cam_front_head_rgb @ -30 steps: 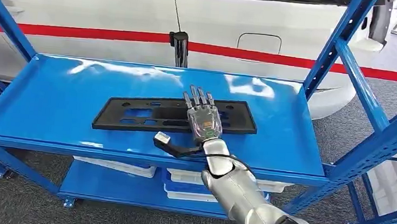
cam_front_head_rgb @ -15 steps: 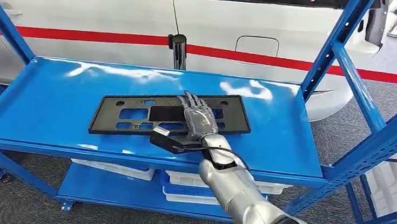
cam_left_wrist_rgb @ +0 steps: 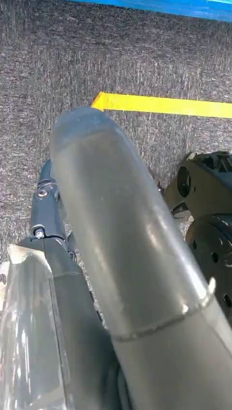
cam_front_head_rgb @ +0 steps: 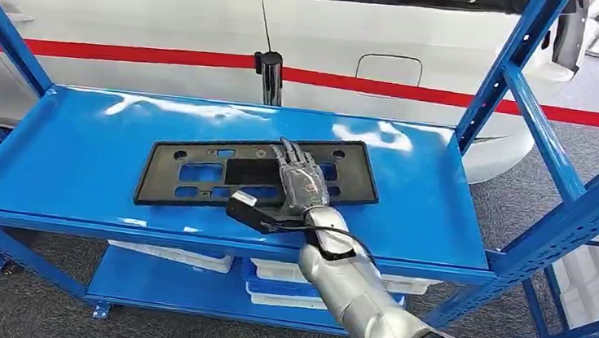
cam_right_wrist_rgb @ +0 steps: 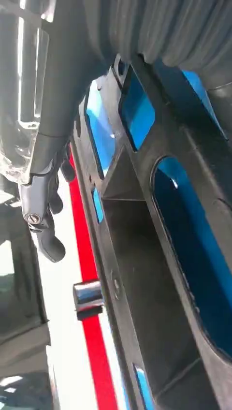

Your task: Take the parts from the cabinet and place them on the table.

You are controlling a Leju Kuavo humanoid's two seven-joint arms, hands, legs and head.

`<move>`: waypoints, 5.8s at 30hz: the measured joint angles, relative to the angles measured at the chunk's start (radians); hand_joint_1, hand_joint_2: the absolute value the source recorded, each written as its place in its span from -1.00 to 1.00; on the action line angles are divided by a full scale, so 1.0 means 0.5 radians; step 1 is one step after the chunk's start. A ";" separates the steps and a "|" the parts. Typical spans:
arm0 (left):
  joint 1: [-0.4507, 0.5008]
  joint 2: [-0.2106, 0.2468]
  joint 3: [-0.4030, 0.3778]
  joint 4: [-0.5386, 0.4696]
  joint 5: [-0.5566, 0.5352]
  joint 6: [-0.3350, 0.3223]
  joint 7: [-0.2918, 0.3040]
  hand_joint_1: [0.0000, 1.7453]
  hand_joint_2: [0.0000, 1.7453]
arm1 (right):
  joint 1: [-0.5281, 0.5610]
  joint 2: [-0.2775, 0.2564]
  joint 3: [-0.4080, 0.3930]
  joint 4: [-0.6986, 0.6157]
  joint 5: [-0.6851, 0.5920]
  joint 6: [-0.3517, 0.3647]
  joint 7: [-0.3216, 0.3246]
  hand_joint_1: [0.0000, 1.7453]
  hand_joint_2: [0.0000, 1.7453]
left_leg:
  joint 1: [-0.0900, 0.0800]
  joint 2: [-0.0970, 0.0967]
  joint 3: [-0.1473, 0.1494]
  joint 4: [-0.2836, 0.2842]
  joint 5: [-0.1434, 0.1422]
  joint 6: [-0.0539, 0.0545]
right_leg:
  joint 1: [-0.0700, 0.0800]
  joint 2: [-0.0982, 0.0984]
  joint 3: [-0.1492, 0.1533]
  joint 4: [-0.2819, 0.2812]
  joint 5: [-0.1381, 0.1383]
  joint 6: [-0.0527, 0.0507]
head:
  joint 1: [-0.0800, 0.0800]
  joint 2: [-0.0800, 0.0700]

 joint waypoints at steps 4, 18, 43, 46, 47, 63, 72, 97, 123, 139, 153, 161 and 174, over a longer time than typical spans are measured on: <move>0.000 0.000 0.000 0.000 -0.020 0.000 -0.013 -1.00 -1.00 | 0.069 -0.003 0.006 -0.002 0.024 -0.336 0.007 1.00 1.00 | 0.000 -0.002 -0.002 0.000 0.000 0.002 | 0.000 -0.002 -0.001 0.001 -0.001 0.001 | 0.000 0.000; 0.000 0.000 0.001 0.000 -0.041 -0.001 -0.016 -1.00 -1.00 | 0.141 -0.051 0.025 -0.018 0.028 -0.542 -0.033 1.00 1.00 | -0.001 -0.002 -0.010 0.001 -0.003 0.001 | -0.001 -0.002 -0.007 0.000 -0.006 0.006 | 0.001 0.000; 0.000 0.001 0.043 0.000 -0.069 -0.013 -0.033 -1.00 -1.00 | 0.255 -0.069 -0.273 -0.388 -0.113 -0.583 -0.415 1.00 1.00 | -0.002 -0.002 -0.023 0.001 -0.003 0.002 | -0.002 -0.002 -0.020 0.001 -0.005 0.007 | 0.001 0.000; 0.000 0.001 0.043 0.000 -0.070 -0.013 -0.033 -1.00 -1.00 | 0.257 -0.069 -0.279 -0.396 -0.114 -0.583 -0.415 1.00 1.00 | -0.002 -0.002 -0.026 0.001 -0.003 0.002 | -0.002 -0.002 -0.022 0.001 -0.005 0.007 | 0.001 0.000; 0.000 0.001 0.043 0.000 -0.071 -0.013 -0.033 -1.00 -1.00 | 0.258 -0.069 -0.279 -0.398 -0.114 -0.583 -0.415 1.00 1.00 | -0.002 -0.002 -0.026 0.001 -0.003 0.002 | -0.002 -0.002 -0.023 0.001 -0.005 0.007 | 0.001 0.000; 0.005 0.001 0.072 0.000 -0.104 -0.018 -0.046 -1.00 1.00 | 0.412 -0.351 -0.267 -1.539 -1.590 -0.110 -0.708 1.00 1.00 | -0.005 -0.005 -0.050 0.004 0.001 0.006 | -0.007 -0.006 -0.046 0.001 -0.004 0.008 | 0.001 0.000; 0.006 0.001 0.163 0.000 -0.040 -0.005 -0.098 -1.00 1.00 | 0.409 -0.513 -0.162 -1.969 -2.423 0.227 -0.794 1.00 1.00 | -0.005 -0.005 -0.058 0.003 0.001 0.006 | -0.007 -0.006 -0.051 0.001 -0.004 0.008 | 0.001 0.000; 0.007 0.004 0.246 0.000 -0.042 0.018 -0.058 -1.00 1.00 | 0.539 -0.700 0.150 -2.248 -2.683 0.387 -0.763 1.00 1.00 | -0.005 -0.005 -0.059 0.003 0.001 0.006 | -0.007 -0.007 -0.052 0.001 -0.004 0.008 | 0.001 0.000; 0.006 0.006 0.298 0.000 0.002 0.020 -0.075 -1.00 1.00 | 0.548 -0.687 0.222 -2.303 -2.653 0.465 -0.780 1.00 1.00 | 0.032 -0.017 -0.036 -0.018 0.039 0.028 | -0.094 -0.035 -0.147 0.040 0.075 0.185 | 0.016 0.000; -0.007 0.003 0.334 0.000 0.000 0.033 -0.092 -1.00 1.00 | 0.455 -0.611 0.232 -2.287 -2.677 0.498 -0.783 1.00 1.00 | 0.010 -0.031 -0.074 0.081 -0.062 0.035 | -0.012 -0.023 -0.240 0.046 0.145 0.022 | 0.008 0.001; -0.004 -0.004 0.346 0.000 0.000 0.024 -0.138 -1.00 1.00 | 0.426 -0.613 0.233 -2.250 -2.678 0.499 -0.799 1.00 1.00 | -0.022 -0.006 -0.380 0.032 0.283 0.094 | -0.020 -0.028 -0.083 0.240 -0.076 0.110 | 0.029 0.000; -0.002 -0.008 0.347 0.000 -0.001 0.020 -0.144 -1.00 1.00 | 0.414 -0.613 0.234 -2.242 -2.679 0.504 -0.847 1.00 1.00 | -0.031 -0.004 -0.418 0.046 0.360 0.037 | 0.002 -0.027 0.085 -0.057 -0.104 0.048 | 0.024 0.000; -0.006 -0.009 0.347 0.000 -0.037 0.005 -0.155 -1.00 1.00 | 0.433 -0.612 0.237 -2.237 -2.628 0.517 -0.889 1.00 1.00 | -0.007 -0.044 -0.132 0.029 0.080 0.033 | -0.022 -0.041 -0.163 -0.050 0.182 0.098 | 0.024 0.001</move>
